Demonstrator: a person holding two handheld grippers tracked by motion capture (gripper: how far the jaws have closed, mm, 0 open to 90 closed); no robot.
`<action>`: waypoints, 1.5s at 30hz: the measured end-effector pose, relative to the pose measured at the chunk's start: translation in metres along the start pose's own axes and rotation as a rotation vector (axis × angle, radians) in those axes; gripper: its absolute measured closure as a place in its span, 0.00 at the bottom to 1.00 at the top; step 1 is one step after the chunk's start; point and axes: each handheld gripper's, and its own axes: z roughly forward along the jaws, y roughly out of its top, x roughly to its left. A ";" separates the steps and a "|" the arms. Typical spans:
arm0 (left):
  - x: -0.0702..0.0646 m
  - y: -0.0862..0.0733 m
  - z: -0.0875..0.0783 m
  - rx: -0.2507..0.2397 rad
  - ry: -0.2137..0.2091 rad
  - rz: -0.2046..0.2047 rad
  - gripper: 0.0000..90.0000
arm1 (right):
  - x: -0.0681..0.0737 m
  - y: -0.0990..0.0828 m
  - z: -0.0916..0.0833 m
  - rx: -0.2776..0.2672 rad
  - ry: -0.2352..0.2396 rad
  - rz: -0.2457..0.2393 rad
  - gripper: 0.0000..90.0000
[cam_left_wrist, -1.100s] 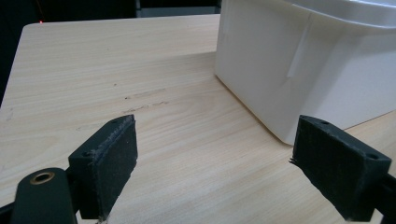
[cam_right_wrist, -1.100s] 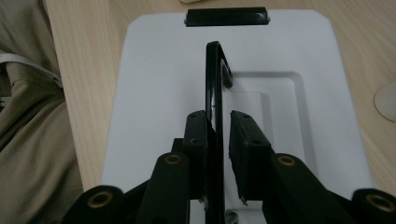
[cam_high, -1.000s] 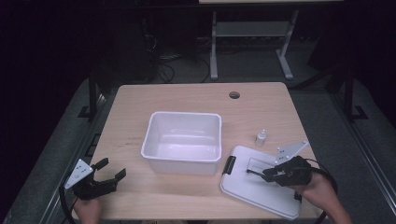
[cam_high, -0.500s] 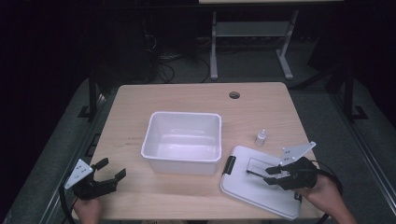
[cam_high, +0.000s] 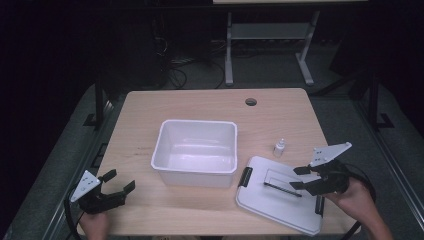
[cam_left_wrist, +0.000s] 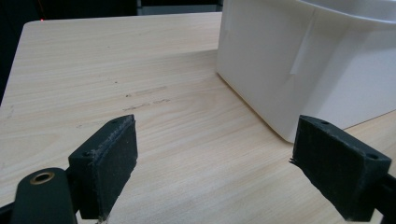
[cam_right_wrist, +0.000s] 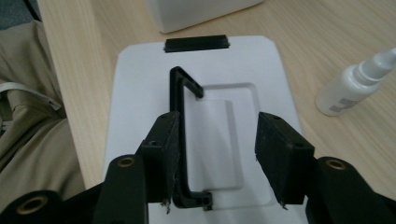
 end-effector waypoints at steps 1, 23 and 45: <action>0.000 0.000 0.000 0.000 -0.001 0.000 0.14 | -0.002 0.000 0.000 -0.001 -0.003 0.002 0.53; 0.001 -0.001 -0.005 -0.009 0.012 -0.006 0.14 | -0.052 -0.003 0.014 -0.005 -0.041 0.094 0.42; 0.002 -0.003 -0.007 -0.002 0.022 -0.010 0.14 | -0.088 0.010 0.039 0.039 -0.064 0.107 0.39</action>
